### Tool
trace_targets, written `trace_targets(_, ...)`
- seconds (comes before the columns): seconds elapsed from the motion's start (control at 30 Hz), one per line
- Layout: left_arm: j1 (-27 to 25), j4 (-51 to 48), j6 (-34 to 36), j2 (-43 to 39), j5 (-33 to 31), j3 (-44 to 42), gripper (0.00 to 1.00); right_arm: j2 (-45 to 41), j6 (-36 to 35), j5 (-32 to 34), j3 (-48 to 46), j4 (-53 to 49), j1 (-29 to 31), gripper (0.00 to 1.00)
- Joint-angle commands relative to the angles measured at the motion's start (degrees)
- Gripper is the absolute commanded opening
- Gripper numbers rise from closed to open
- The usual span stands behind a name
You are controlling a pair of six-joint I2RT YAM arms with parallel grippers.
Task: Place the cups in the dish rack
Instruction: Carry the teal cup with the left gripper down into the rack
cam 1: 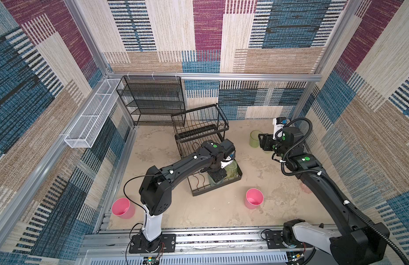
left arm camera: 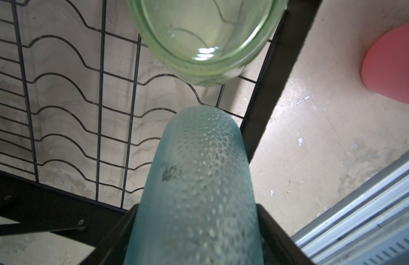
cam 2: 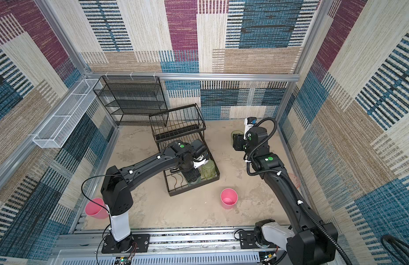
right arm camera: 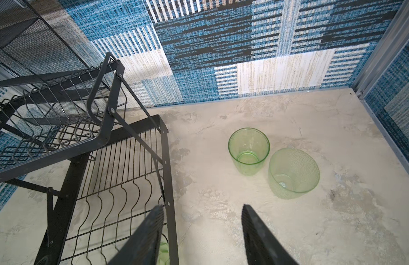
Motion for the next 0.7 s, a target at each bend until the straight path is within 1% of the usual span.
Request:
trace_targets(0.0,-0.09,-1.87,1.69,0.79,-0.39,1.15,0.68,0.10,-0.48,0.12,-0.11,1.99,-0.05,0.58)
trace_targets(0.27,-0.27,-2.90,2.14,1.97,-0.72,2.18,0.71,0.71,-0.78,-0.14,-0.16,2.01,-0.08,0.59)
trace_targets(0.4,-0.25,-3.04,2.01,2.48,-0.75,2.53,0.73,0.82,-0.74,0.14,-0.37,2.26,-0.05,0.68)
trace_targets(0.53,-0.27,-2.98,1.83,3.15,-0.76,3.42,0.75,1.00,-0.70,0.14,-0.35,2.17,-0.06,0.70)
trace_targets(0.67,-0.31,-2.98,1.86,3.89,-0.66,4.36,0.79,1.16,-0.75,0.16,-0.11,2.04,-0.05,0.70)
